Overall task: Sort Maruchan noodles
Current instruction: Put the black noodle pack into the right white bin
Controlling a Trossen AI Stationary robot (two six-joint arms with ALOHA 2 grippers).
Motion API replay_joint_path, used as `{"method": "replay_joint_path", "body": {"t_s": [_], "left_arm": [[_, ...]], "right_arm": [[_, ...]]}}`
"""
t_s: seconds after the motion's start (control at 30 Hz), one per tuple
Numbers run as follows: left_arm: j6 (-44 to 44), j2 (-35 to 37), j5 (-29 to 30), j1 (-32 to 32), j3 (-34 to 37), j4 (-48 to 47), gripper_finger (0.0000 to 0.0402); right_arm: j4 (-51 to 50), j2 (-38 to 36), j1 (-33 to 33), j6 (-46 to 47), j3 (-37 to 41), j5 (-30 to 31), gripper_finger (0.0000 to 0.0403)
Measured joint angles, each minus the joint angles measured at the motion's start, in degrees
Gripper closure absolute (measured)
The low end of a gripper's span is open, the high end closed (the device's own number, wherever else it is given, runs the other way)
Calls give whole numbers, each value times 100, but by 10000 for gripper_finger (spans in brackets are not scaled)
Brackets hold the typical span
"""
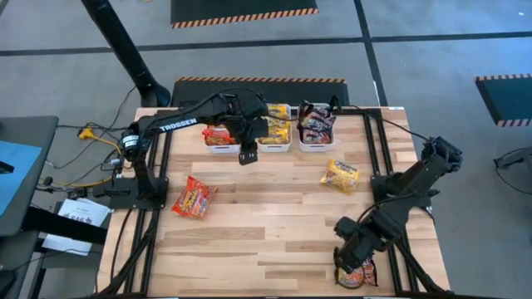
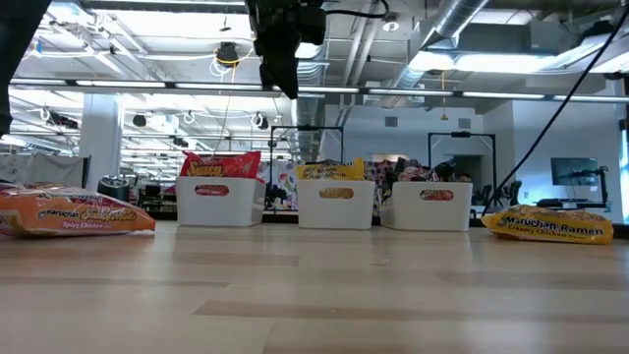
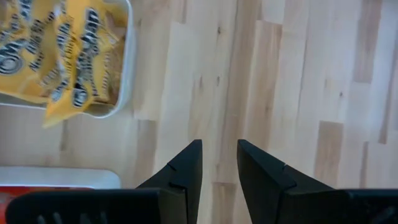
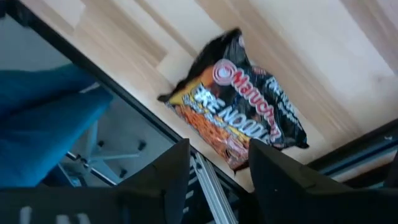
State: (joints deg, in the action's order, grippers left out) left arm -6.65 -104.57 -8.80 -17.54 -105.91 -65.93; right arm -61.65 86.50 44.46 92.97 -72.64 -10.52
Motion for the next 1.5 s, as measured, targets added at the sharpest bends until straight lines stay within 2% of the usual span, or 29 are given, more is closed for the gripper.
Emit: {"method": "replay_joint_path", "body": {"t_s": [0.1,0.23,0.33,0.5,0.73,0.87,0.97,1.13,1.2,1.3,1.5], "left_arm": [[276,0,-4,133,0,-117,316],[624,0,-3,413,0,-164,316],[890,0,-9,676,0,-141,316],[1120,1,0,1095,0,17,316],[1661,2,4,1454,2,133,316],[1829,2,36,1621,2,143,316],[1930,2,148,1718,2,173,316],[2081,2,227,1757,2,331,316],[2140,2,239,1757,2,357,316],[2147,2,242,1757,2,358,316],[2149,2,260,1757,2,371,316]], "right_arm": [[128,-2,119,22,59,-2,189],[837,-1,307,241,506,0,169],[1265,0,487,521,885,0,166],[1263,2,706,1094,1286,-9,167],[1741,19,808,1204,1647,-7,167],[1795,355,792,1021,1663,-34,168],[1950,745,790,642,1656,-310,168],[2290,1261,787,569,1620,-784,170],[2410,1397,788,621,1606,-911,180],[2510,1477,771,692,1606,-1003,216],[2551,1513,630,751,1617,-1043,334]]}}
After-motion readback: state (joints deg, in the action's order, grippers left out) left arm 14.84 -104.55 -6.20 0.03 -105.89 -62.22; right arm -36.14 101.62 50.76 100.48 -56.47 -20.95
